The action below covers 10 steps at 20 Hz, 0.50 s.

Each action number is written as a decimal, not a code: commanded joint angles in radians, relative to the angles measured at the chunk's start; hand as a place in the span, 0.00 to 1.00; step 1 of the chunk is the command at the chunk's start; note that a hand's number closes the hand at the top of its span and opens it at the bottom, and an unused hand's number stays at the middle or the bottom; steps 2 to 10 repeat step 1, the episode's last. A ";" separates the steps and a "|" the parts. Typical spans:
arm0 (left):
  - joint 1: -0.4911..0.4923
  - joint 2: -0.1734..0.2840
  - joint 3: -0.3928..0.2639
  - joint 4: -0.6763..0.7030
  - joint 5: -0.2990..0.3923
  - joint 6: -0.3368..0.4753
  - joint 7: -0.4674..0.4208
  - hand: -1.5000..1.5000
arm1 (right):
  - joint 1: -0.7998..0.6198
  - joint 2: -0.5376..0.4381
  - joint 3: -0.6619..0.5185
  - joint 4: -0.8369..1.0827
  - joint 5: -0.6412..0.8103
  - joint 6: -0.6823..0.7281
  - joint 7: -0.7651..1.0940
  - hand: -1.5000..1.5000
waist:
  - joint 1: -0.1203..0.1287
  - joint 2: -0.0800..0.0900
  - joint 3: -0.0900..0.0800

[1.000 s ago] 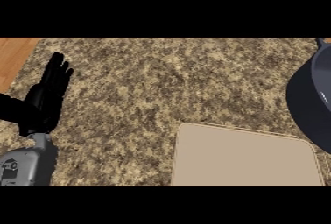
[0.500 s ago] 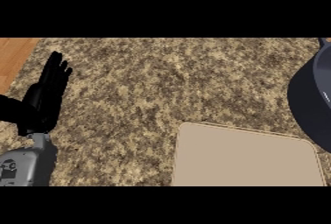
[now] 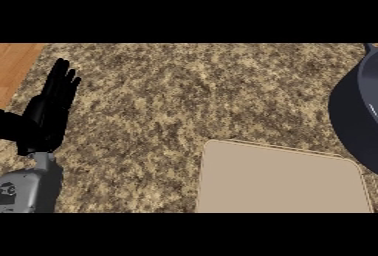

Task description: Pick the cupcake from the tray and place it in the pot

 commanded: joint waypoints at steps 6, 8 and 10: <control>-0.030 0.010 0.015 -0.011 0.017 -0.001 0.019 0.50 | 0.022 -0.008 -0.007 0.000 -0.016 0.173 -0.105 0.00 | 0.004 0.002 0.003; -0.030 0.010 0.015 -0.011 0.017 -0.001 0.019 0.50 | 0.022 -0.008 -0.007 0.000 -0.016 0.173 -0.105 0.00 | 0.004 0.002 0.003; -0.030 0.010 0.015 -0.011 0.017 -0.001 0.019 0.50 | 0.022 -0.008 -0.007 0.000 -0.016 0.173 -0.105 0.00 | 0.004 0.002 0.003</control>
